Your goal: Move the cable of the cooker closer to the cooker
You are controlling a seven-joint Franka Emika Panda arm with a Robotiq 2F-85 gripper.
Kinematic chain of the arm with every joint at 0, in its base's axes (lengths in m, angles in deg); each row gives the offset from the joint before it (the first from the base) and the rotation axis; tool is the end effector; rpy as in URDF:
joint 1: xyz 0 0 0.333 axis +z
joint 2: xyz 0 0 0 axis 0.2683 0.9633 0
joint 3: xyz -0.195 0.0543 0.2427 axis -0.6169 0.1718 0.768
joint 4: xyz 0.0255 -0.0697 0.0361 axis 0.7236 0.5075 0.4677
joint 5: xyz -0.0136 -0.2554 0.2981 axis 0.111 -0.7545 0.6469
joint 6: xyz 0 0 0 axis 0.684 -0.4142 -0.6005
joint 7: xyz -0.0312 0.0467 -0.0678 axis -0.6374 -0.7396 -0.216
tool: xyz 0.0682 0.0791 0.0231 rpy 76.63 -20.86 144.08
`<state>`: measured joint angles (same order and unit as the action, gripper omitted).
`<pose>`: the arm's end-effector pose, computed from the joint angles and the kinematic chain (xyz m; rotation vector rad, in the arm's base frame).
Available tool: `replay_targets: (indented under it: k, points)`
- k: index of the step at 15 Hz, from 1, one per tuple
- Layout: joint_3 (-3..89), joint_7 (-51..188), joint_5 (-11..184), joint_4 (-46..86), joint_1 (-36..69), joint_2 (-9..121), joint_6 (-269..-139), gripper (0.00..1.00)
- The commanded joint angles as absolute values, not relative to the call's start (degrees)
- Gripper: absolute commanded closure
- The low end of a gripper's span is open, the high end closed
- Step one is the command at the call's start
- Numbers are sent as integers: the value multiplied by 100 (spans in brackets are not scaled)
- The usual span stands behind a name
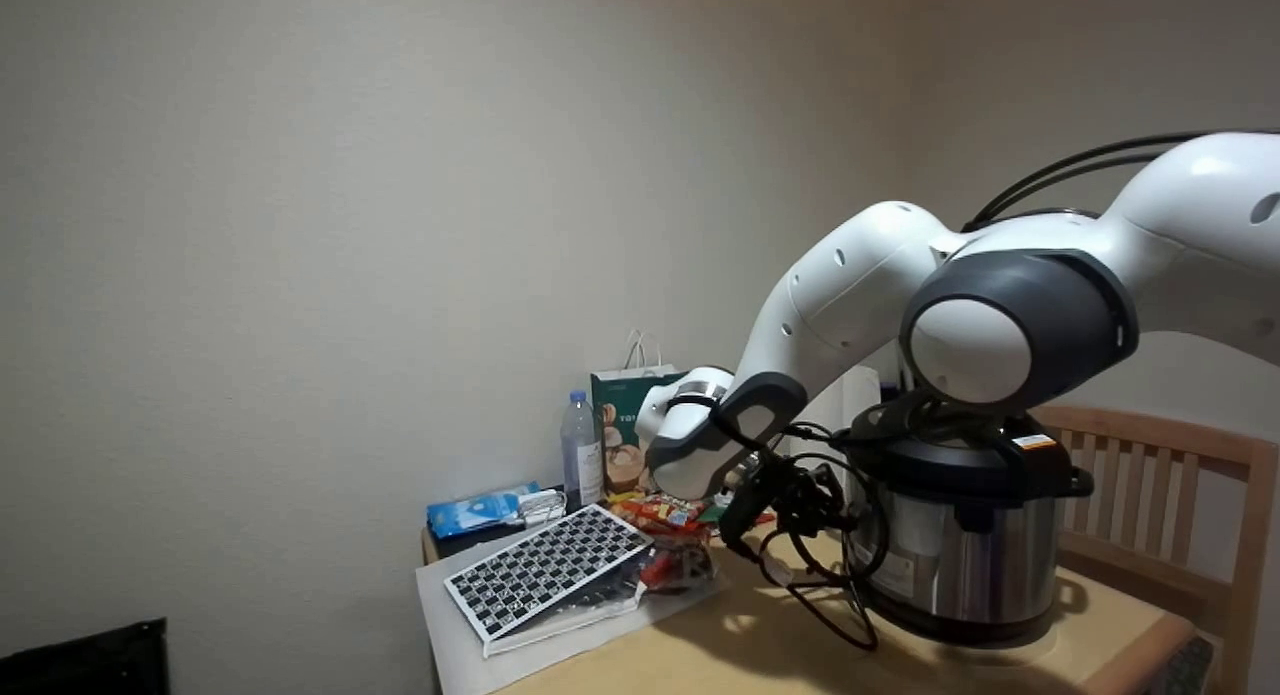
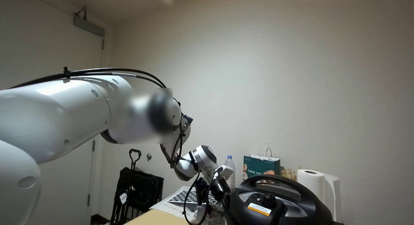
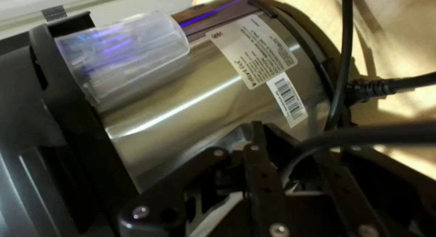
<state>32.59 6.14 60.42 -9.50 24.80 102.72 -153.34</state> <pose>0.6864 -0.0699 0.1446 1.8275 -1.0856 -0.2158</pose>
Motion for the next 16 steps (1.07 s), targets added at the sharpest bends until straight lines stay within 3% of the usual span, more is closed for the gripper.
replay_targets:
  k: [1,5,6,7,8,16]
  points:
    - [3258,593,6206,-1080,2417,10299,-15260,83]
    - [3276,571,6449,-1226,2296,10295,-15192,83]
    - [3276,569,6449,-1226,2296,10295,-15189,96]
    - [3265,488,6388,-1168,2364,10291,-15331,71]
    - [3281,510,6403,-1211,2375,10320,-15321,57]
    - [3323,-493,6588,-1954,2580,10928,-15169,12]
